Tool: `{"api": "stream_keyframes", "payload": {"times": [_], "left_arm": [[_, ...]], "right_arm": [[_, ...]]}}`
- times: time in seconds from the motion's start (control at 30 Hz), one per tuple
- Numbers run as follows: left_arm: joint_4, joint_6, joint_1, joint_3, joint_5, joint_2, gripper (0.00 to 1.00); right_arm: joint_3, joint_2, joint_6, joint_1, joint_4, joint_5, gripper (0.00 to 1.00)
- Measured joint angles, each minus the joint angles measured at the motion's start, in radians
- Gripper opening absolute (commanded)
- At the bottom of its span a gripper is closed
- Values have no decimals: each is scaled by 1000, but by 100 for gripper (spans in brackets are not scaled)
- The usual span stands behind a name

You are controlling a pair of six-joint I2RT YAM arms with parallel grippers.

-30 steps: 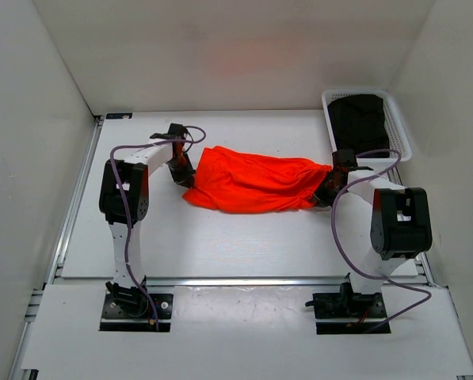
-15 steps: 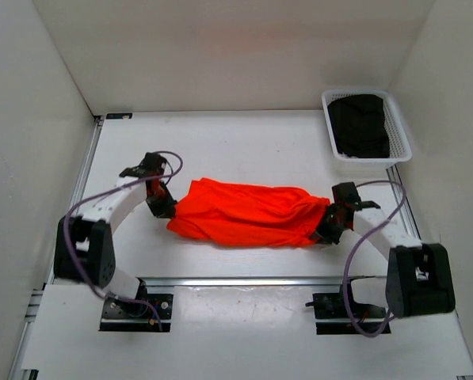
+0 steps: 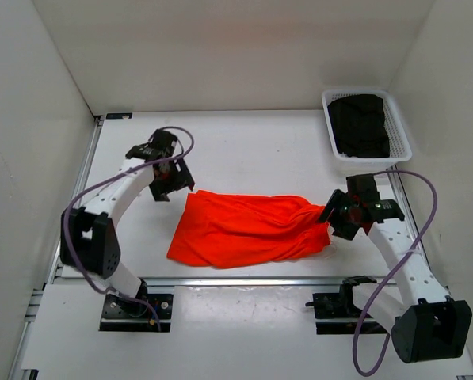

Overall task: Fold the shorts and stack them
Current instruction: Fold the shorts

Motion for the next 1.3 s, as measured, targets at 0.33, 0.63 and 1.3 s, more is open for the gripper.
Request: {"api": "stream_keyframes", "payload": {"times": [0.33, 0.63, 1.3], "left_arm": [[4, 111, -104, 330, -34, 435, 100], [-35, 154, -106, 447, -39, 581, 80], [-42, 185, -106, 469, -38, 600, 46]], "right_arm": [[117, 170, 23, 0, 2, 53, 65], [171, 342, 34, 6, 103, 10, 46], [170, 400, 53, 10, 152, 19, 0]]}}
